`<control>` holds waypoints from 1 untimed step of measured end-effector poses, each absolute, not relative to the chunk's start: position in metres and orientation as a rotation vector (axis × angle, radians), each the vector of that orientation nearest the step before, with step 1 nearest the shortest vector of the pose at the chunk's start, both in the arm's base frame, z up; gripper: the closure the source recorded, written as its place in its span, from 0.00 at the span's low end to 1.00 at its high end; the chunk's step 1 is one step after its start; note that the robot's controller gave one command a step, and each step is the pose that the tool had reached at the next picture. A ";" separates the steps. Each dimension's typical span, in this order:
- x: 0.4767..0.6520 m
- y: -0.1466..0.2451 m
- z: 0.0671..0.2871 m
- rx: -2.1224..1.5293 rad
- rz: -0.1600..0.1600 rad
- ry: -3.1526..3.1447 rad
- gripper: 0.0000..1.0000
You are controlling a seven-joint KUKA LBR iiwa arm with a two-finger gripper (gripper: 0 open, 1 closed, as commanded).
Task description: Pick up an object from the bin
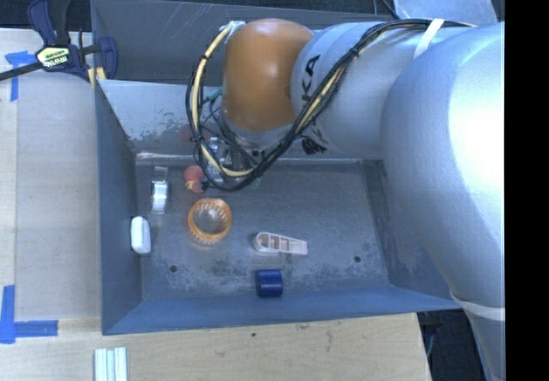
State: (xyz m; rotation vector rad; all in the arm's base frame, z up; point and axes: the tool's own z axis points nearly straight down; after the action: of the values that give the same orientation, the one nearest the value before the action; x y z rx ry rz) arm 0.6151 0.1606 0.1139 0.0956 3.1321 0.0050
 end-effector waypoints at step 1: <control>0.615 0.160 0.113 0.098 0.005 3.133 1.00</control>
Offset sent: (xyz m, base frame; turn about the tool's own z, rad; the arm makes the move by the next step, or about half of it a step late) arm 0.0082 0.0021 0.0847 0.0049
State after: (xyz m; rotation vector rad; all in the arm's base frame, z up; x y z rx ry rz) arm 0.6149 0.1603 0.1135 0.0977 3.1327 0.0046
